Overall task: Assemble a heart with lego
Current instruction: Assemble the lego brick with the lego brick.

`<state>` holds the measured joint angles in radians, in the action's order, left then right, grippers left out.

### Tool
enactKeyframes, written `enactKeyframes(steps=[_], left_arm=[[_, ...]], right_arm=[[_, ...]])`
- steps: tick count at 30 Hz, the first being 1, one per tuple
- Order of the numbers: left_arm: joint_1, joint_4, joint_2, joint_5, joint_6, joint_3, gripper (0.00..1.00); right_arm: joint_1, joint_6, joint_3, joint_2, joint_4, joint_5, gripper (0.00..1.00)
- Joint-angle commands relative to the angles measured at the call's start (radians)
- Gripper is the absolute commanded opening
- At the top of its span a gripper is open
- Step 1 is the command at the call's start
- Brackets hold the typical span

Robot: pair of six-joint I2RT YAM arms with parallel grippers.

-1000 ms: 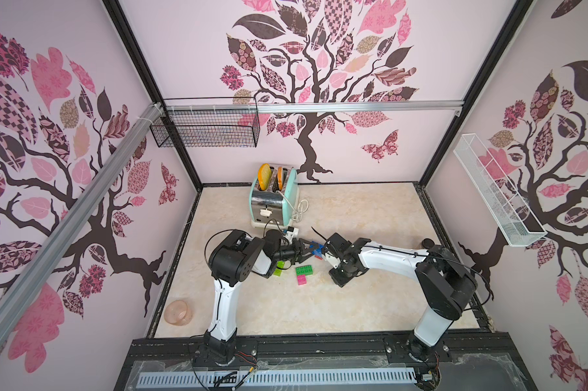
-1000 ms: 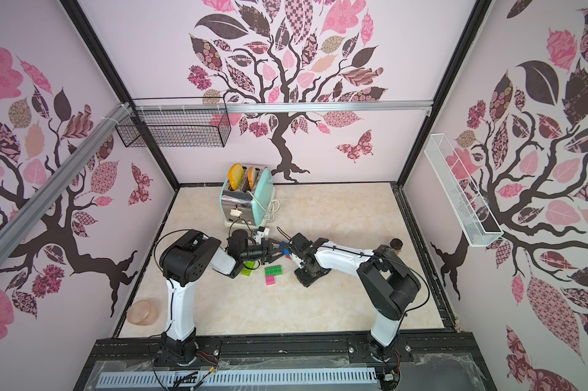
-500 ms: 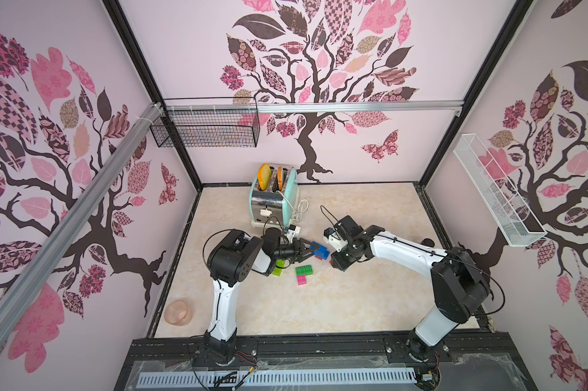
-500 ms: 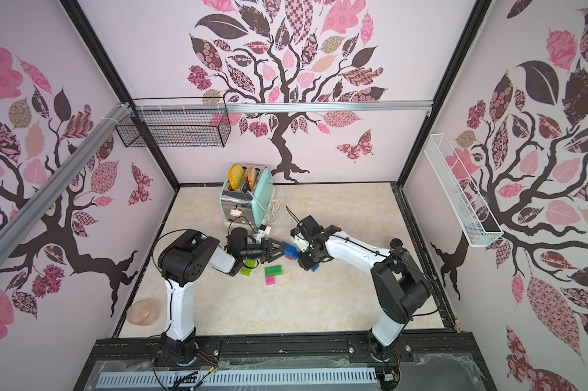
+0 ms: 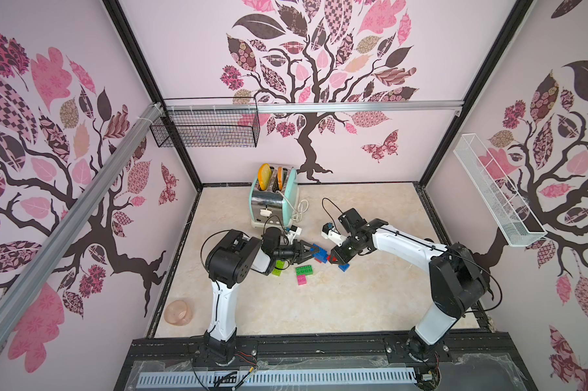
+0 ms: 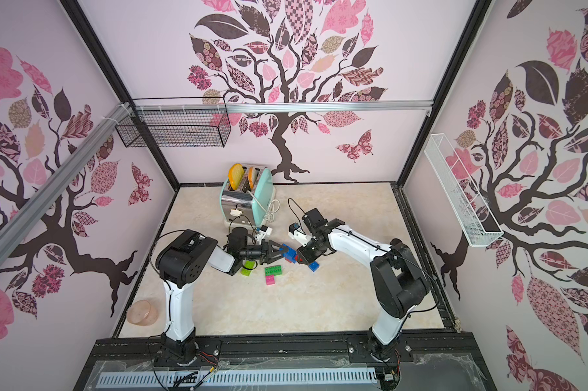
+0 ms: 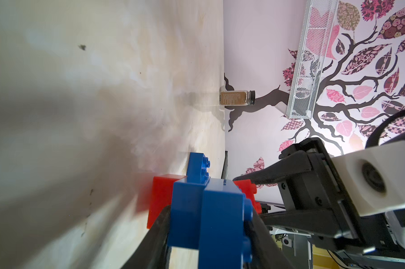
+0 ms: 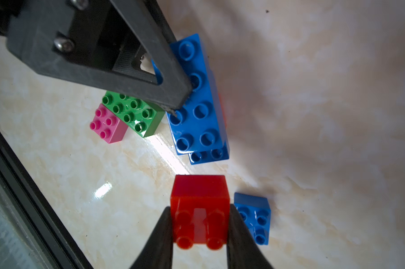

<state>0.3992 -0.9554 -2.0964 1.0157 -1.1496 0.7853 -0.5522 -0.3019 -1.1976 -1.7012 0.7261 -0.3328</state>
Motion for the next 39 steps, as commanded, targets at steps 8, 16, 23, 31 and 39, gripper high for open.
enactKeyframes(steps=[8,16,23,31,39], left_arm=[[0.001,-0.06,-0.041,0.057,0.012,0.025,0.38],[0.004,-0.047,-0.043,0.066,0.026,0.034,0.39],[0.011,0.026,-0.028,0.062,0.081,0.037,0.38],[0.015,0.045,-0.028,0.063,0.086,0.042,0.38],[0.016,0.042,-0.036,0.063,0.078,0.046,0.38]], right_arm=[[-0.035,-0.089,-0.019,-0.024,0.022,0.06,0.26],[-0.049,-0.13,-0.083,-0.082,0.079,0.086,0.26],[-0.049,-0.127,-0.082,-0.053,0.055,0.127,0.26],[-0.054,-0.146,-0.102,-0.072,0.063,0.088,0.26],[-0.082,-0.163,-0.112,-0.09,0.055,0.084,0.26]])
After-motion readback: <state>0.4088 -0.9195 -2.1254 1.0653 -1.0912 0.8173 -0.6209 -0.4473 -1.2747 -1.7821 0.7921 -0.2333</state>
